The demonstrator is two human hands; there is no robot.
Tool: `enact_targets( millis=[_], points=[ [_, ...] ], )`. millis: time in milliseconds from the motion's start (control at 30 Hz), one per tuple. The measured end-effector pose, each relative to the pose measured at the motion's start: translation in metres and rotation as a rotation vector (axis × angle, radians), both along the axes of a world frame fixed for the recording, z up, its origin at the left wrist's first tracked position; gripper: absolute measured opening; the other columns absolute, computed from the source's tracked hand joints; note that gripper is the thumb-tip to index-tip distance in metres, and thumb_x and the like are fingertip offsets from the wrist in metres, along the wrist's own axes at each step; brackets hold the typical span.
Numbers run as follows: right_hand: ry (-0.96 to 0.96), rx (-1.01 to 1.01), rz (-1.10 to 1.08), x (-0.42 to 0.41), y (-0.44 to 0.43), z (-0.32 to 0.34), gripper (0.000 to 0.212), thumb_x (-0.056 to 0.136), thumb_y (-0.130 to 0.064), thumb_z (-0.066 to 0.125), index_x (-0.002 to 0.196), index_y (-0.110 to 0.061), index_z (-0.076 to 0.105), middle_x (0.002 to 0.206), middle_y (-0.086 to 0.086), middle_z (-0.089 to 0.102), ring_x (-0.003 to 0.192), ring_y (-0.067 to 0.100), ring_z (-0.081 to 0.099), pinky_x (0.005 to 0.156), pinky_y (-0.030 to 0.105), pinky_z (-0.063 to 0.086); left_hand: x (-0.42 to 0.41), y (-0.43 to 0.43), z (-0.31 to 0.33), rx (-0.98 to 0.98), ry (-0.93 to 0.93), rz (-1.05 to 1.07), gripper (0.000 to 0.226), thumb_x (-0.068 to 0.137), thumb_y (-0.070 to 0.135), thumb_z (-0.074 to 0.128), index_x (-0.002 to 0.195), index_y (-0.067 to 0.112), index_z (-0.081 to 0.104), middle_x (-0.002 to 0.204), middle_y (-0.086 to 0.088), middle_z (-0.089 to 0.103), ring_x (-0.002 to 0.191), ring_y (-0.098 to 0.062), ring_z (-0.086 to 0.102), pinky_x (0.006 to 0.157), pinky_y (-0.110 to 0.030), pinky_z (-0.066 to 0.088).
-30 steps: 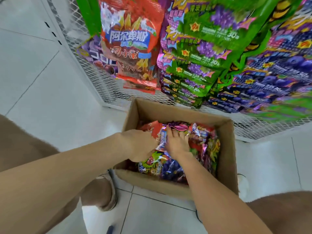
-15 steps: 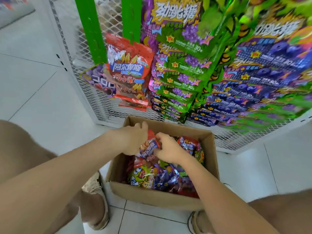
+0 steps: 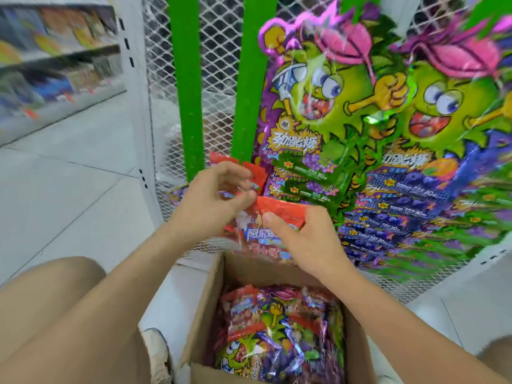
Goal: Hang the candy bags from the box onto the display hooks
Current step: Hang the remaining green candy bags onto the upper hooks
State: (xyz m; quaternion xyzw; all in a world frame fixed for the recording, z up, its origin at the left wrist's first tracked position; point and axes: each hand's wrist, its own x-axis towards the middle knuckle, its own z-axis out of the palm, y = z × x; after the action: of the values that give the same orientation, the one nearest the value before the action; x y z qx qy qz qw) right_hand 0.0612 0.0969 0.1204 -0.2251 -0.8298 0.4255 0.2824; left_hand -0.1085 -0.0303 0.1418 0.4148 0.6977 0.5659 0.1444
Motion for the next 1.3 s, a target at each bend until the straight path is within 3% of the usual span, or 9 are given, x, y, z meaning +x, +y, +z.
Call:
enact_targets(
  millis=[200, 300, 367, 433, 567, 667, 833, 1067, 1300],
  points=[
    [-0.008, 0.151, -0.063, -0.005, 0.006, 0.010, 0.009, 0.092, -0.036, 0.079, 0.098, -0.034, 0.085, 0.064, -0.030, 0.068, 0.058, -0.003, 0.058, 0.057, 0.013, 0.039, -0.019, 0.033, 0.012, 0.089, 0.215, 0.251, 0.067, 0.089, 0.000, 0.058, 0.152, 0.021, 0.047, 0.146, 0.011, 0.057, 0.135, 0.000, 0.051, 0.117, -0.021, 0.037],
    [0.092, -0.013, -0.090, -0.012, 0.009, 0.008, 0.005, 0.088, -0.034, 0.084, 0.092, -0.033, 0.085, 0.069, -0.013, 0.076, 0.056, 0.011, 0.056, 0.058, 0.035, 0.050, -0.027, 0.046, 0.014, 0.138, 0.142, 0.296, 0.037, 0.095, 0.013, 0.061, 0.131, 0.022, 0.063, 0.117, 0.012, 0.071, 0.108, -0.003, 0.066, 0.101, -0.040, 0.053],
    [0.123, 0.000, -0.100, -0.017, 0.009, 0.011, 0.005, 0.090, -0.033, 0.082, 0.092, -0.028, 0.083, 0.070, -0.015, 0.075, 0.057, 0.007, 0.058, 0.059, 0.032, 0.050, -0.028, 0.047, 0.018, 0.162, 0.073, 0.309, 0.011, 0.100, 0.022, 0.061, 0.107, 0.024, 0.070, 0.092, 0.016, 0.071, 0.085, -0.004, 0.064, 0.083, -0.038, 0.053],
    [0.129, 0.048, -0.075, -0.022, 0.006, 0.019, 0.006, 0.096, -0.030, 0.075, 0.095, -0.025, 0.079, 0.075, -0.020, 0.073, 0.066, 0.000, 0.064, 0.065, 0.025, 0.048, -0.021, 0.041, 0.026, 0.176, -0.005, 0.279, 0.019, 0.107, 0.029, 0.058, 0.092, 0.022, 0.068, 0.078, 0.019, 0.061, 0.074, -0.003, 0.053, 0.073, -0.030, 0.043],
    [0.168, 0.269, -0.084, -0.032, -0.010, 0.038, 0.011, 0.100, -0.031, 0.071, 0.101, -0.024, 0.080, 0.082, -0.018, 0.073, 0.078, -0.001, 0.066, 0.075, 0.023, 0.050, -0.013, 0.024, 0.042, 0.188, -0.073, 0.233, 0.058, 0.109, 0.047, 0.050, 0.097, -0.008, 0.061, 0.088, -0.003, 0.050, 0.081, -0.009, 0.044, 0.076, -0.036, 0.033],
    [0.244, 0.420, -0.175, -0.042, -0.023, 0.056, 0.013, 0.098, -0.032, 0.073, 0.095, -0.022, 0.081, 0.060, -0.022, 0.054, 0.061, -0.006, 0.053, 0.069, 0.007, 0.038, -0.011, 0.013, 0.056, 0.201, -0.064, 0.165, 0.060, 0.104, 0.049, 0.051, 0.096, -0.010, 0.063, 0.086, -0.006, 0.053, 0.081, -0.010, 0.048, 0.079, -0.034, 0.037],
    [0.155, 0.423, -0.239, -0.068, -0.033, 0.076, 0.032, 0.101, -0.050, 0.059, 0.093, -0.022, 0.073, 0.075, -0.005, 0.071, 0.074, 0.024, 0.064, 0.072, 0.042, 0.045, -0.011, 0.001, 0.059, 0.217, -0.068, 0.089, 0.046, 0.106, 0.042, 0.060, 0.093, 0.000, 0.075, 0.096, -0.031, 0.068, 0.083, -0.017, 0.060, 0.083, -0.039, 0.048],
    [0.228, 0.183, -0.293, -0.082, -0.026, 0.080, 0.042, 0.099, -0.035, 0.069, 0.061, -0.029, 0.053, 0.054, -0.014, 0.055, 0.054, 0.004, 0.052, 0.053, 0.025, 0.031, -0.018, 0.003, 0.057, 0.157, -0.107, 0.043, 0.030, 0.098, 0.045, 0.071, 0.099, 0.018, 0.082, 0.101, -0.014, 0.078, 0.101, -0.027, 0.073, 0.095, -0.041, 0.056],
    [0.299, 0.134, -0.335, -0.088, -0.018, 0.070, 0.037, 0.097, -0.038, 0.071, 0.067, -0.016, 0.065, 0.058, -0.007, 0.064, 0.058, 0.016, 0.059, 0.062, 0.039, 0.047, -0.023, 0.011, 0.055, 0.115, -0.203, 0.019, 0.017, 0.102, 0.024, 0.067, 0.095, 0.014, 0.079, 0.081, 0.003, 0.077, 0.076, -0.003, 0.072, 0.064, -0.012, 0.051]
  ],
)
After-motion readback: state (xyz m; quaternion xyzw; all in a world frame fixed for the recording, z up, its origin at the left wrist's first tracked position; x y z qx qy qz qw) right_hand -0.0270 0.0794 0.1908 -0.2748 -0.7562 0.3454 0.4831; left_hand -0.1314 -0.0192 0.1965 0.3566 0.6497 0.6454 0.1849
